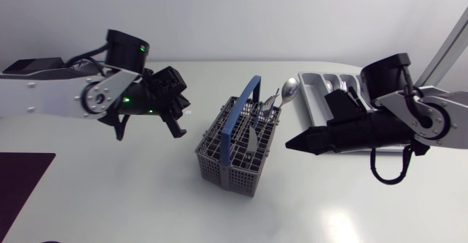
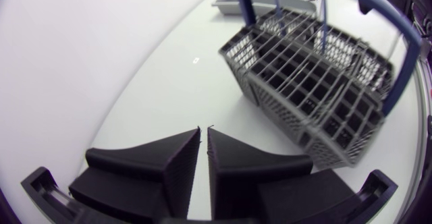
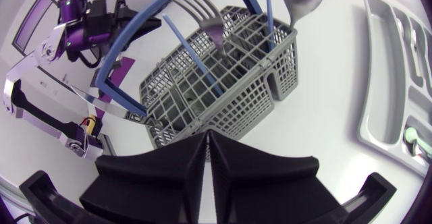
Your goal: Unload the cutlery basket into the drawer organizer.
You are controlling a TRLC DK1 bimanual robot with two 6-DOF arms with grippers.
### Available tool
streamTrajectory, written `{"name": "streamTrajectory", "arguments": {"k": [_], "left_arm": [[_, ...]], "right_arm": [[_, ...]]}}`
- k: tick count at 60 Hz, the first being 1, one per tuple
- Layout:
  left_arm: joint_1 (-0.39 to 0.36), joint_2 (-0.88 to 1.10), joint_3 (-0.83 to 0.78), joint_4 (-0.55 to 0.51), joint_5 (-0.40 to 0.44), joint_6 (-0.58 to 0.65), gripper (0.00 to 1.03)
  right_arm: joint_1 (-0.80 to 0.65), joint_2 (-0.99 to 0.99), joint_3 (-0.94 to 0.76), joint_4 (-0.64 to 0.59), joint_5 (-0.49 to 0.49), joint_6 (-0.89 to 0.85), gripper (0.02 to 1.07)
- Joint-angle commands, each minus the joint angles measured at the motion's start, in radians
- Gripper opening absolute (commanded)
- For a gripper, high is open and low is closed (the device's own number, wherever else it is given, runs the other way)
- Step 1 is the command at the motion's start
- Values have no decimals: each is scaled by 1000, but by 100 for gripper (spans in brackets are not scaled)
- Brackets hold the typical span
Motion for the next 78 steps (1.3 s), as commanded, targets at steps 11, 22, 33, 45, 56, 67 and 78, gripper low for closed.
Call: {"name": "streamTrajectory", "arguments": {"k": [11,22,33,45,56,67,78], "left_arm": [[-177,-304,-52,-184,29,27,41],[-307,-297,44,-303,38,68,56],[-315,-162,179,-388,150,83,58],[-338,-50,262,-453,218,120,60],[-347,-14,297,-499,256,154,60],[-366,18,319,-510,256,169,60],[-380,47,334,-534,258,188,60]], "right_arm": [[-23,-135,-50,1,-32,-57,20],[-14,-232,-99,-7,-31,-72,50],[2,-331,-158,-13,-32,-91,90],[6,-371,-198,-27,-41,-134,96],[6,-382,-211,-36,-44,-161,98],[6,-380,-214,-36,-55,-175,98],[0,-380,-222,-36,-60,-184,98]]}}
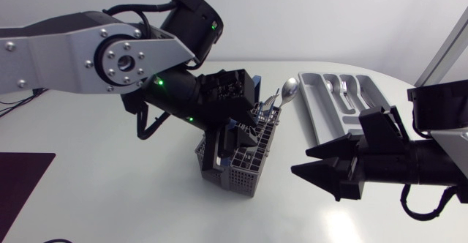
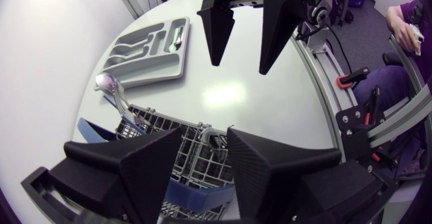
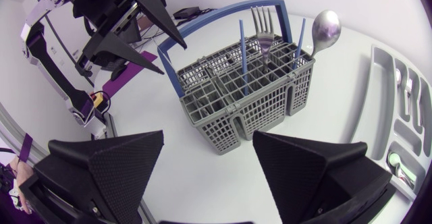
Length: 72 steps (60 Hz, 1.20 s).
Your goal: Unload the cutlery basket into the drawer organizer.
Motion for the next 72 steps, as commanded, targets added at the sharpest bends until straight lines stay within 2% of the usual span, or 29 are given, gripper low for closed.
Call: {"name": "streamTrajectory", "arguments": {"k": [1,13,25,36,40,44,62,72], "left_arm": [[-14,25,23,-23,9,35,60],[-22,25,3,-37,9,36,55],[-33,25,-16,-37,10,39,37],[-36,37,-17,-37,12,44,24],[-34,43,-17,-38,12,45,22],[-33,52,-16,-41,13,45,15],[-26,65,3,-55,15,30,8],[-16,45,38,-55,15,-24,7]], "right_arm": [[1,-6,-31,-13,-10,-27,98],[-6,-6,-34,-12,-10,-36,98],[1,7,-39,-2,-10,-38,98],[4,7,-34,-2,-10,-38,98],[4,8,-34,-2,-10,-38,98],[7,8,-36,-2,-10,-36,98],[19,8,-33,-1,-12,-38,98],[30,14,-22,1,-12,-36,98]]}}
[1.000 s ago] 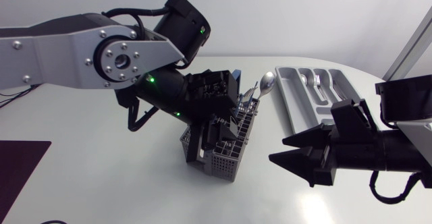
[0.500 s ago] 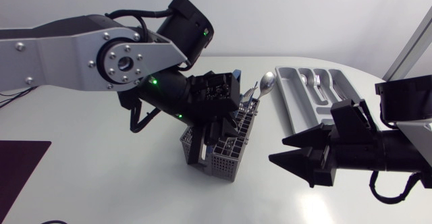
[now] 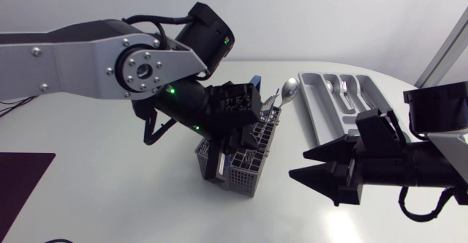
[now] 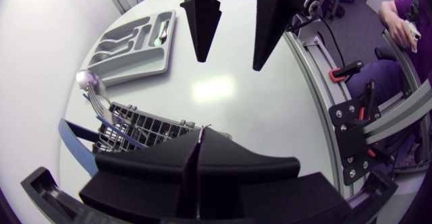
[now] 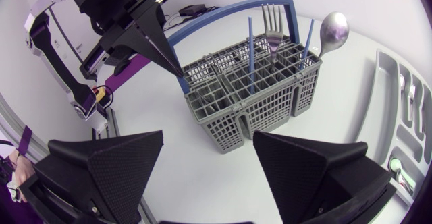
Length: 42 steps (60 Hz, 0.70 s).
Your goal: Unload the cutlery basket into the drawer organizer.
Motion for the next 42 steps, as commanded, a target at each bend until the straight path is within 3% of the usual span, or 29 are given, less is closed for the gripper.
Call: {"name": "streamTrajectory", "arguments": {"k": [1,22,42], "left_arm": [[7,5,32,-17,9,-31,7],[26,-18,76,-14,9,-149,7],[26,-28,137,-20,5,-252,7]], "right_arm": [[8,16,-12,0,-9,-11,98],[96,56,8,43,9,-14,98],[180,108,20,122,94,-77,100]]}}
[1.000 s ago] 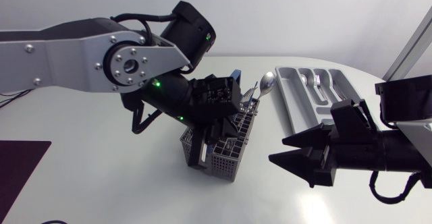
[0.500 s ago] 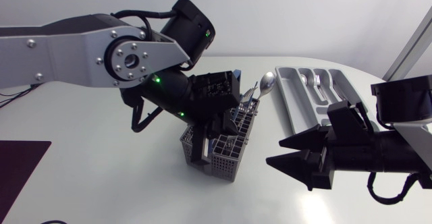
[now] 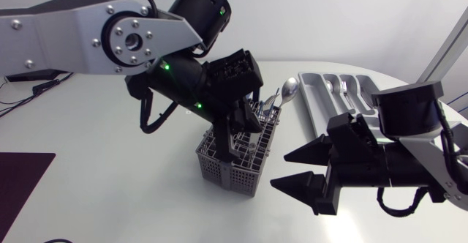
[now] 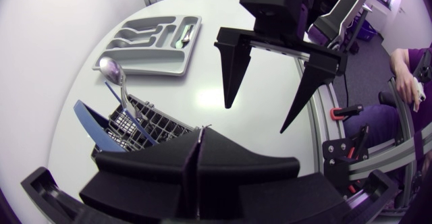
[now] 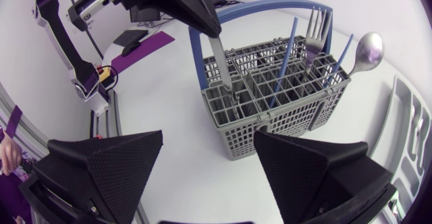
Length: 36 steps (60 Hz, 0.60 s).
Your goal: Unload the cutlery basket into the drawer organizer.
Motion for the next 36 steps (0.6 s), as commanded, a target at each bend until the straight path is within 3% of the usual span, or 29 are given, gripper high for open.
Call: {"name": "streamTrajectory", "arguments": {"k": [1,36], "left_arm": [[5,-28,48,7,1,-37,7],[-38,-92,73,-34,-90,-76,7]], "right_arm": [[18,33,16,32,24,-43,100],[67,153,15,138,127,-105,100]]}}
